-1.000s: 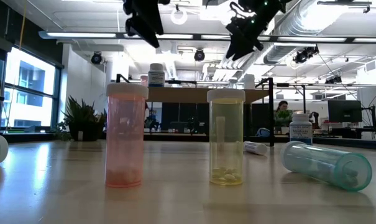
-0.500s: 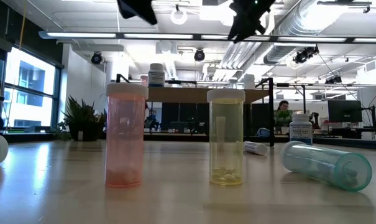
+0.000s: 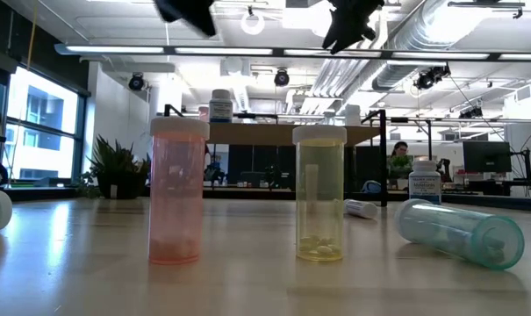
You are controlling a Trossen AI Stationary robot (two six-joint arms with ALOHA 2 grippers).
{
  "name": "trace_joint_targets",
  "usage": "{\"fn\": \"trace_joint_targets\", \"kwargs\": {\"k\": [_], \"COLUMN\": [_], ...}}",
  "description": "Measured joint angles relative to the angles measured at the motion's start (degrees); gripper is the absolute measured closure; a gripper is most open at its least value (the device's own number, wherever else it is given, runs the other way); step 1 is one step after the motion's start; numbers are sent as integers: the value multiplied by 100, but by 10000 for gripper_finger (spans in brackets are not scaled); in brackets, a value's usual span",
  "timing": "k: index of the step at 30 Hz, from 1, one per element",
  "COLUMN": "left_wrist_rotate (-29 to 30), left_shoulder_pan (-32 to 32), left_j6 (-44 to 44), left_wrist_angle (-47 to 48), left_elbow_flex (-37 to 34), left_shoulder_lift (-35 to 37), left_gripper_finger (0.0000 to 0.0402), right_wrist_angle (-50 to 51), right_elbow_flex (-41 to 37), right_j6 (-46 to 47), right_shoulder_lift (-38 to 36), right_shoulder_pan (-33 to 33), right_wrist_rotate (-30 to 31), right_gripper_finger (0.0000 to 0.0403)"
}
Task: Pick and place medicine bottles onto shelf by color
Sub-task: Put the orange pill bottle on the shelf
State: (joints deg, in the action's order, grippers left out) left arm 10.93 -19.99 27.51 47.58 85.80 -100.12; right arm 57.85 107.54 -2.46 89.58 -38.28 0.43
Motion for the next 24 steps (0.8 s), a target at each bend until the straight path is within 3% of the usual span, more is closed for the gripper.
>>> {"fn": "trace_joint_targets", "kwargs": {"k": [10, 24], "left_wrist_rotate": [-113, -95], "left_shoulder_pan": [-232, -314], "left_j6": [94, -114], "left_wrist_angle": [-473, -577], "left_elbow_flex": [13, -11], "left_shoulder_lift": [-662, -727], "left_gripper_finger": [163, 163], "right_wrist_angle": [328, 381], "right_elbow_flex": [-21, -23], "right_j6": [57, 57], "right_shoulder_lift": [2, 2], "right_shoulder_pan": [8, 8], "right_wrist_rotate": [0, 0], "right_gripper_finger": [222, 222]}}
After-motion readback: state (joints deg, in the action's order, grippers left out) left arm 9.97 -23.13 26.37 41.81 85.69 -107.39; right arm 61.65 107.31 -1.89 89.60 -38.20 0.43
